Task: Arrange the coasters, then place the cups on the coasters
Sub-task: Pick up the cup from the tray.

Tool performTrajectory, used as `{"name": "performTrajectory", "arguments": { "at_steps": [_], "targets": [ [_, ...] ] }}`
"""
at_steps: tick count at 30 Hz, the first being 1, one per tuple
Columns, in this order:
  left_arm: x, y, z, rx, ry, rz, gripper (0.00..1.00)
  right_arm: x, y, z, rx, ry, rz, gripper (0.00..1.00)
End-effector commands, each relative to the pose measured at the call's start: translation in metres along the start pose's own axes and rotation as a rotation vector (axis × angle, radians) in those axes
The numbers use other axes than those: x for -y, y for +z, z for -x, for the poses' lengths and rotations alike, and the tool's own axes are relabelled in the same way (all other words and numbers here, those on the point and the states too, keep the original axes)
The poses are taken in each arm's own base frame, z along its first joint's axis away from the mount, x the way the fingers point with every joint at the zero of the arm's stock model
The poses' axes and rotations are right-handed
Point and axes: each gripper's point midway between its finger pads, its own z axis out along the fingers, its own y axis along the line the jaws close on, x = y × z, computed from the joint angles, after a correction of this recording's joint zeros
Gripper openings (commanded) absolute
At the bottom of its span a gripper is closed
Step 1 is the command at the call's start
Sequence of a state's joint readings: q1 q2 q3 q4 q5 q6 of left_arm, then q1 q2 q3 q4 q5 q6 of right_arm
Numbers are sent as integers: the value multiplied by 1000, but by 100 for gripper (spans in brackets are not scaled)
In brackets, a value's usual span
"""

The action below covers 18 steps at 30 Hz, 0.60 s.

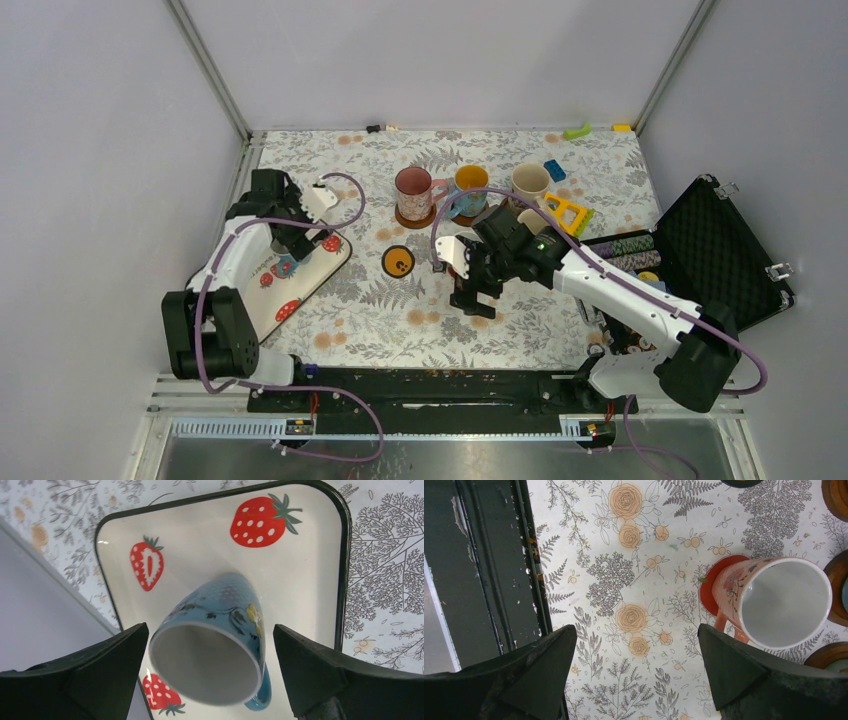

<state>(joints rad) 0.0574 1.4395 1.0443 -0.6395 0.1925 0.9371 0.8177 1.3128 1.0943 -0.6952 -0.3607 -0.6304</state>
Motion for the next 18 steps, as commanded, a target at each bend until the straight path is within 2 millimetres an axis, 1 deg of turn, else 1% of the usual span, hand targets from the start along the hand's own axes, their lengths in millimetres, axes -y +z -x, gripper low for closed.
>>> {"name": "performTrajectory", "arguments": {
  "at_steps": [1,3,6,8,10,12,15,18],
  "targets": [
    [-34,-42,24,97,-79,216,99,3,-10,8,59,9,-22,100],
    [-38,-61,30,158,-148,268,99,4,-11,9,70,10,-25,100],
    [-35,-84,33,237,-244,304,99,4,-13,10,81,13,-28,100],
    [-22,-94,29,238,-269,278,99,5,-14,10,85,16,-29,100],
    [-10,-99,18,193,-305,255,99,4,-15,10,88,16,-28,100],
    [6,-95,2,116,-338,200,99,4,-15,11,95,16,-30,100],
    [29,-80,-23,-5,-402,93,97,4,-15,13,101,17,-26,100],
    [45,-61,-46,-114,-475,-6,89,4,-15,12,98,16,-26,100]
  ]
}}
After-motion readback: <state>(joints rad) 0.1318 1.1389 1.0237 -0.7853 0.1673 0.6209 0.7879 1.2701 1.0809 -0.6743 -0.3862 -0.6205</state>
